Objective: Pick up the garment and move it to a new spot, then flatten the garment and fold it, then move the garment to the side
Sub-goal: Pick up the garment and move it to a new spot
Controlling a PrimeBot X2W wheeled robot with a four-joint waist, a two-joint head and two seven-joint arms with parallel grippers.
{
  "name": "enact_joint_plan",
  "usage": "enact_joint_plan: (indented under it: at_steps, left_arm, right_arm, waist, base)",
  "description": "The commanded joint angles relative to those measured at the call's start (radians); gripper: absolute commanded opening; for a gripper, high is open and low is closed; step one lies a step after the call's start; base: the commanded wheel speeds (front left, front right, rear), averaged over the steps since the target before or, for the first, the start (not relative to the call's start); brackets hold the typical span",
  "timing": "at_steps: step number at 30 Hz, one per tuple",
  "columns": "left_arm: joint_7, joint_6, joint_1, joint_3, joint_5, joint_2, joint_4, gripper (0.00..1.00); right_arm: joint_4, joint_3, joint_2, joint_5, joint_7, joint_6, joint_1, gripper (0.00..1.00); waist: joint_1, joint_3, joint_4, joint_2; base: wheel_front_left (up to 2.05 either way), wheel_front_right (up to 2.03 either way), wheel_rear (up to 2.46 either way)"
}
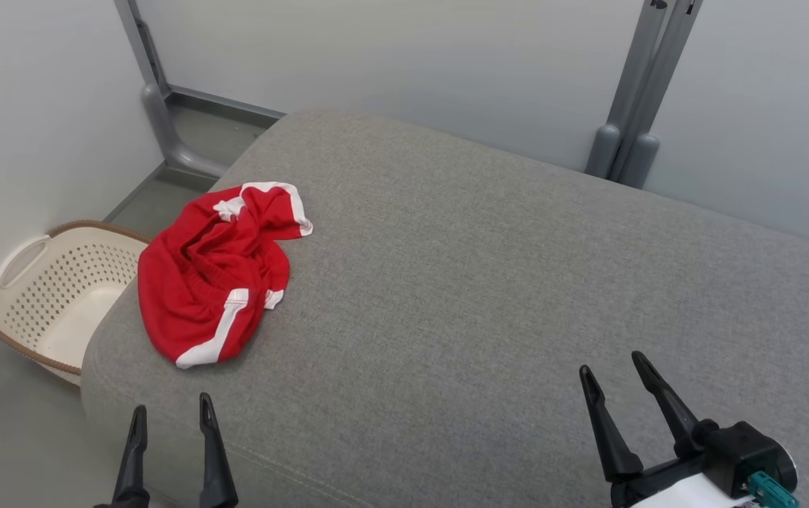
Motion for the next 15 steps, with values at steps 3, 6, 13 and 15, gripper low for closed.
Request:
enact_joint_plan:
  at_steps: [3, 6, 13, 15]
  left_arm:
    - [0.0, -0.001, -0.038, 0.022, 0.012, 0.003, -0.005, 1.0]
    - [0.0, -0.029, -0.089, 0.067, 0.03, 0.002, 0.002, 1.0]
    - [0.0, -0.143, -0.333, 0.19, 0.049, 0.055, 0.112, 1.0]
    - [0.0, -0.171, -0.416, 0.194, 0.051, 0.08, 0.176, 1.0]
  right_arm:
    - [0.006, 0.006, -0.009, 0.01, -0.003, -0.002, -0.012, 1.0]
    - [0.004, 0.007, -0.016, 0.007, -0.003, -0.002, 0.008, 1.0]
    - [-0.031, -0.013, -0.054, -0.011, -0.003, -0.002, 0.017, 1.0]
    - [-0.041, -0.012, -0.08, -0.017, -0.003, -0.002, 0.003, 1.0]
  waist:
    - [0.0, 0.014, 0.012, -0.0001]
    - [0.0, 0.015, 0.011, -0.0001]
    - [0.0, 0.096, -0.019, -0.0001]
    - [0.0, 0.145, -0.037, -0.0001]
  base:
    - [0.0, 0.0, 0.0]
    - [0.0, 0.0, 0.0]
    - [0.0, 0.0, 0.0]
    - [0.0, 0.0, 0.0]
